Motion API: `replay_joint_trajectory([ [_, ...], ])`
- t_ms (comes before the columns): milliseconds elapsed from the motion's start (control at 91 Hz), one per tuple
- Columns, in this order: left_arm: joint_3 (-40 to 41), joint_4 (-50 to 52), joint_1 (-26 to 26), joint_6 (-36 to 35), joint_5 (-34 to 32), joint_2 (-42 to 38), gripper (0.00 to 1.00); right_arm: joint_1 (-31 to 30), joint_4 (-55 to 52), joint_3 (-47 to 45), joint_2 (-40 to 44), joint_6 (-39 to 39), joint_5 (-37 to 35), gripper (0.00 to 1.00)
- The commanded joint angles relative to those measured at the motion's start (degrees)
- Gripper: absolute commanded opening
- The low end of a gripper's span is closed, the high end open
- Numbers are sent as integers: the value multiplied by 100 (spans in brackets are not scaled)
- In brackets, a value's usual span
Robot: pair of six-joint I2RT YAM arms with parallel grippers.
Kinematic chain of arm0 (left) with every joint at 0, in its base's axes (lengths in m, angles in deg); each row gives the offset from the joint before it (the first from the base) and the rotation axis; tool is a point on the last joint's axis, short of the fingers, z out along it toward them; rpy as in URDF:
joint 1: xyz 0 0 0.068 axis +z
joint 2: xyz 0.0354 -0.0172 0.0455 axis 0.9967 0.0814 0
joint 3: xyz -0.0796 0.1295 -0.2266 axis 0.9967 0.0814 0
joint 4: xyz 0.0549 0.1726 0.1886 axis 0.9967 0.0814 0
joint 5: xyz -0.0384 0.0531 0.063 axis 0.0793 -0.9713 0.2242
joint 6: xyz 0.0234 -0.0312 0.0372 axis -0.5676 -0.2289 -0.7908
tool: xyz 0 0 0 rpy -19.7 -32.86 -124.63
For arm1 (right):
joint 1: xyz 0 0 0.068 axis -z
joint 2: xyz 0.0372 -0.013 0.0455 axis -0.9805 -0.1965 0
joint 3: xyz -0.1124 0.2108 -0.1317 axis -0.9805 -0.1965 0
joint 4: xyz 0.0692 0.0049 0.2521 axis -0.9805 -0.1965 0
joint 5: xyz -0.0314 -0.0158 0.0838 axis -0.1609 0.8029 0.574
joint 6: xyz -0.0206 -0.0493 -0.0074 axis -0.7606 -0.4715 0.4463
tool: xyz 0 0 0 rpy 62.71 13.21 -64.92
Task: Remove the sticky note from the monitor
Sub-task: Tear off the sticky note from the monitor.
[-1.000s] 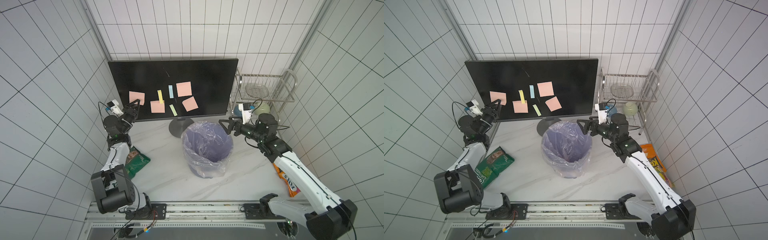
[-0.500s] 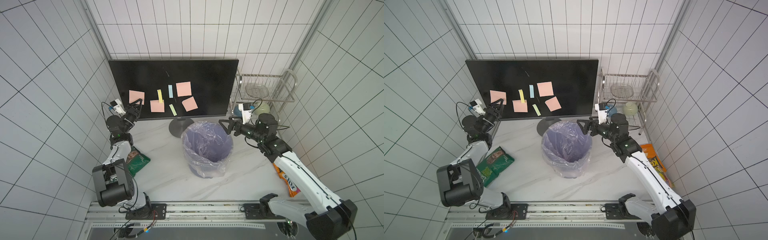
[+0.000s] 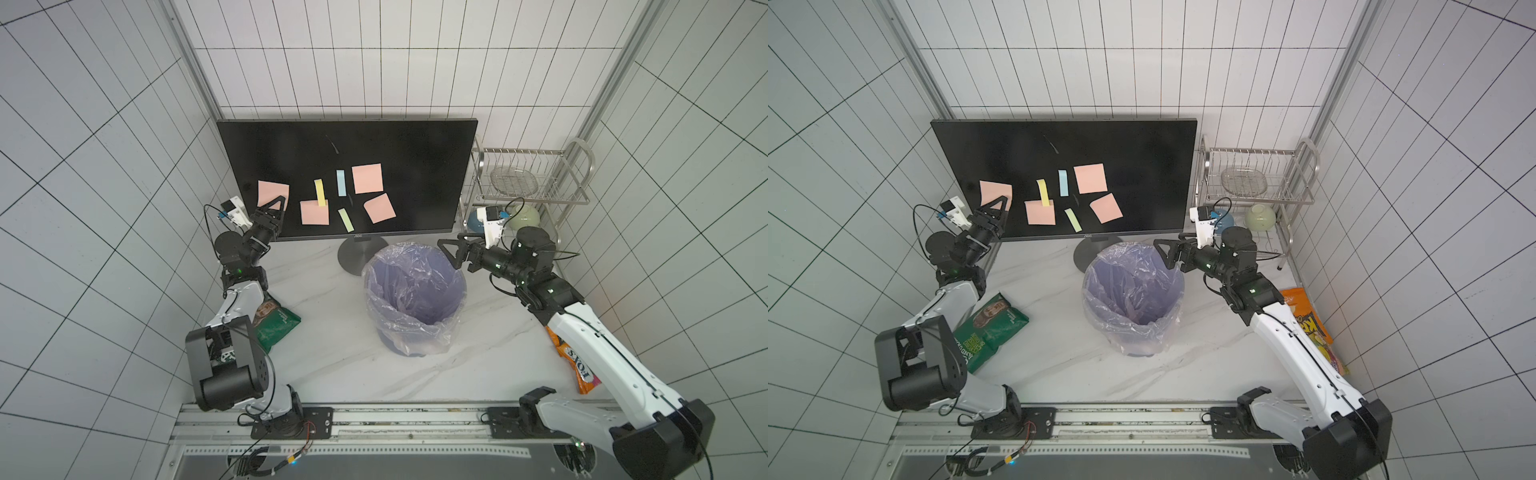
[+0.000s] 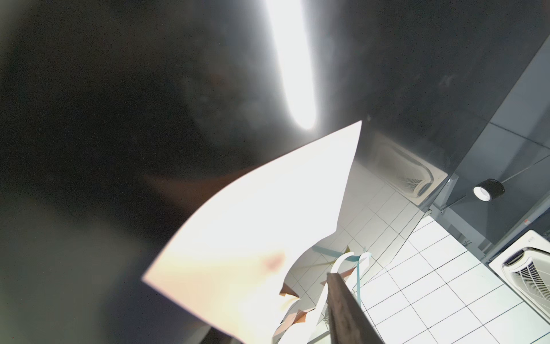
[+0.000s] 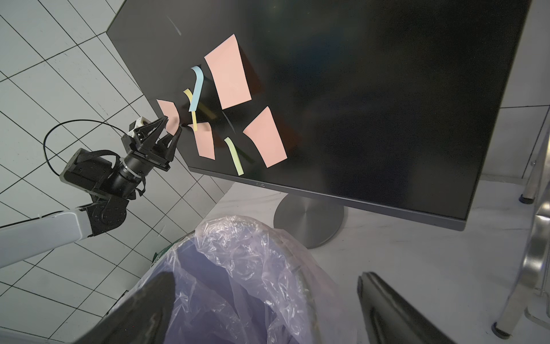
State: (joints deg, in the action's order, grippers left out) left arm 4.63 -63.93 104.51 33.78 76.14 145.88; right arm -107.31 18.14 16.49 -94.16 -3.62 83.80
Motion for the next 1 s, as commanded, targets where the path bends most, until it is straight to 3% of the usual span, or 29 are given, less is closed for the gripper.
replay_joint_trajectory([
  [0, 99, -103, 30, 21, -121, -141, 35, -58, 95, 76, -7, -5, 111, 99],
  [396, 173, -71, 74, 92, -74, -140, 0, -62, 135, 25, 14, 45, 113, 99],
  [660, 422, 160, 39, -249, -146, -588, 0, -59, 155, 23, 15, 76, 142, 99],
  [989, 568, 1487, -326, -1077, -393, -1709, 0, -114, 200, 98, -26, 93, 195, 99],
])
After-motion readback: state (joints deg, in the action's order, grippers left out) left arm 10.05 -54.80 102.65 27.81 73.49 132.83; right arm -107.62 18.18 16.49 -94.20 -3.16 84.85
